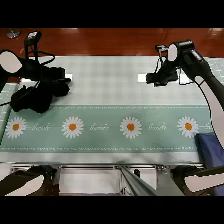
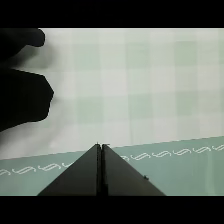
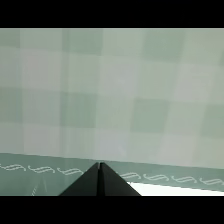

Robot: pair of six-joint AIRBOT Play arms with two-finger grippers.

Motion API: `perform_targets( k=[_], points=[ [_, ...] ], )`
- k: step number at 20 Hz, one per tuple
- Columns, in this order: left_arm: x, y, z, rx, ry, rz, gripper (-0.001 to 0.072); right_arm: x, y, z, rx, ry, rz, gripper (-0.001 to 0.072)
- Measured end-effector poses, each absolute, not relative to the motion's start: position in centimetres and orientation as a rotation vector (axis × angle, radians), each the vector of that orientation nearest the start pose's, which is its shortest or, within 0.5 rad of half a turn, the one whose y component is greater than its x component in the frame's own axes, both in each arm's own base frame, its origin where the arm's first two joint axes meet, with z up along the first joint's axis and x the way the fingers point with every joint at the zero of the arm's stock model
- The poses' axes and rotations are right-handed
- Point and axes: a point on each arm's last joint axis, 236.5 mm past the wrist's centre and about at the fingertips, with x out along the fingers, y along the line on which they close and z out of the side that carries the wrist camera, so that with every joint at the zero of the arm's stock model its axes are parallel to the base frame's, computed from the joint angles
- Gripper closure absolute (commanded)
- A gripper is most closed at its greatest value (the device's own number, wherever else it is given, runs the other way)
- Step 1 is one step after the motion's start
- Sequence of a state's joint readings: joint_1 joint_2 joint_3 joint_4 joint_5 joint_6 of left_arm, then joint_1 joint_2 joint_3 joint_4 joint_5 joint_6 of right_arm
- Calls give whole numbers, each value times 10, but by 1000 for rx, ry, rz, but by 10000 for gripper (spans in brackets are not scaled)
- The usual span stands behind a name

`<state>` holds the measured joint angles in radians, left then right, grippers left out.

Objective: Fold the shirts.

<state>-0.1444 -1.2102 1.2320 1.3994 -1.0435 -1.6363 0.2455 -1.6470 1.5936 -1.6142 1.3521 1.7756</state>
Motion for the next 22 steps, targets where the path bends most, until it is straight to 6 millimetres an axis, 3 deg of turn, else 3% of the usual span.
perform_targets(
  k=[19,20,21,22],
  points=[
    [416,-95,78,-142,1020,-187,675,444,100,-6,-39,1375,34,691],
    [419,-95,78,-144,1011,-186,670,451,99,-4,-43,1345,33,612],
    [425,-96,81,-147,982,-185,546,458,98,-3,-49,1314,27,256],
    [432,-96,83,-148,955,-185,227,467,97,-1,-52,1278,22,95]
  ],
)
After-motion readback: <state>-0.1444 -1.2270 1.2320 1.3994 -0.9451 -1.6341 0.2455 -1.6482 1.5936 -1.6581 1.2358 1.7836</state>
